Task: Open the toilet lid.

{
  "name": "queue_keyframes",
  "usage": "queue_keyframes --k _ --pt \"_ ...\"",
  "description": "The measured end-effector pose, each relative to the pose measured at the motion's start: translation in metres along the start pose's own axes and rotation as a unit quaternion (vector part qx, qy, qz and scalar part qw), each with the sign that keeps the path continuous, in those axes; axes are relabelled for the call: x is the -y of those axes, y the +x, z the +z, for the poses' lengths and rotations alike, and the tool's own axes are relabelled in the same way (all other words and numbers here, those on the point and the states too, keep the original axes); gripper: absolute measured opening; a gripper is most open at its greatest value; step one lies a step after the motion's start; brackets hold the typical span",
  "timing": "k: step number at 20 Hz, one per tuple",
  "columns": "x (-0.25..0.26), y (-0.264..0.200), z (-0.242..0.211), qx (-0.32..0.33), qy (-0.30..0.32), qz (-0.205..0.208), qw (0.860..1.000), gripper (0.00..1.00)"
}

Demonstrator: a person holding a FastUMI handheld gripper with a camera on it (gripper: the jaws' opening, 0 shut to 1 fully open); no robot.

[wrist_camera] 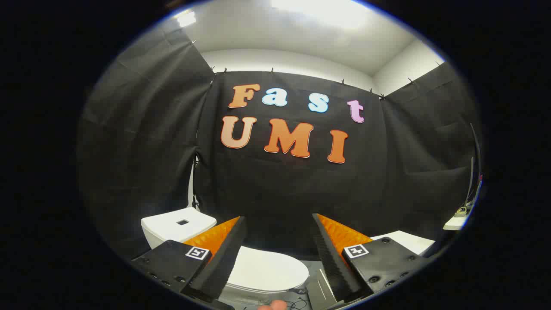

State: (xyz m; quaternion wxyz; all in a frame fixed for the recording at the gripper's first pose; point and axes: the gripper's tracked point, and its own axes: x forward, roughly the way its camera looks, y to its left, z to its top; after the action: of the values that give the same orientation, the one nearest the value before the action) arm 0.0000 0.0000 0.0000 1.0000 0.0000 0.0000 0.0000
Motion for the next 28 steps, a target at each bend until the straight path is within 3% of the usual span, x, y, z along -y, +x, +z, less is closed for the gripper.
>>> queue_keyframes --k 28 --pt "0.0015 0.0004 0.0008 -0.001 0.006 0.001 1.0 0.98"
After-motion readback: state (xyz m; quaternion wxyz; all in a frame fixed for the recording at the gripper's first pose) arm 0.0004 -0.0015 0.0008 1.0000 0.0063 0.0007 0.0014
